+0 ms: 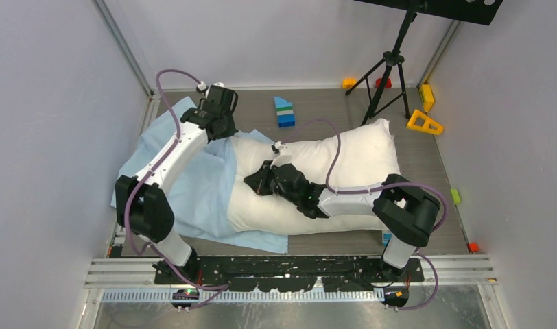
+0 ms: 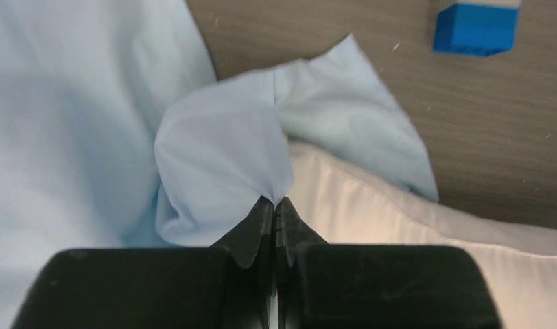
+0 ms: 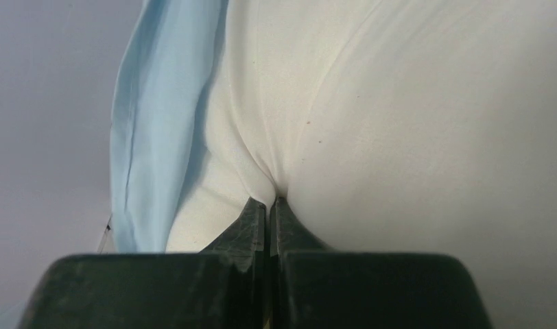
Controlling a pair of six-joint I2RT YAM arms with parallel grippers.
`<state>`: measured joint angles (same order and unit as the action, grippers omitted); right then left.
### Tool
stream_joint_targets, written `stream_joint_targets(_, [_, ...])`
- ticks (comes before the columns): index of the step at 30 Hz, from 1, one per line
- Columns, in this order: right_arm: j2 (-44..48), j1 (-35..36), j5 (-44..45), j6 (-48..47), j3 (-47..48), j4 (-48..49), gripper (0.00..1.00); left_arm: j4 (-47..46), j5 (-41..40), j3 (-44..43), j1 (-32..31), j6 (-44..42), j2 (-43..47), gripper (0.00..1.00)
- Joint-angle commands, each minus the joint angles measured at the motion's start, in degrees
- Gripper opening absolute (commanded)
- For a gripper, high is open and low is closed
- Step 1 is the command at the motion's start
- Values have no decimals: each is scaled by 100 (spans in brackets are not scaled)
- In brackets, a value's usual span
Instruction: Put the pillow into the pillowcase
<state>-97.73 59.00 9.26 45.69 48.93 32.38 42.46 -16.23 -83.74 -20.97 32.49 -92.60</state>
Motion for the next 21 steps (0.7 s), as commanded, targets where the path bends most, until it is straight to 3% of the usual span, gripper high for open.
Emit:
stream_joint_targets(1, [-544, 413, -403, -342, -256, -1848, 1, -1218, 24, -441, 14, -680, -128, 0])
stream_joint_targets(7, [-574, 440, -453, -434, -190, -1986, 0, -2448, 1056, -231, -217, -1222, 223, 0])
stream_joint_targets(11, [-488, 306, -490, -354, -130, -2012, 0, -2553, 2459, -234, -269, -1041, 423, 0])
stream_joint_targets(15, [-264, -409, -785, -192, 57, -1984, 0, -2858, 3689, 270, -336, -429, 725, 0])
stream_joint_targets(21, [91, -1115, -379, 163, 591, -2187, 1, -2963, 4005, 1188, -340, 240, 765, 0])
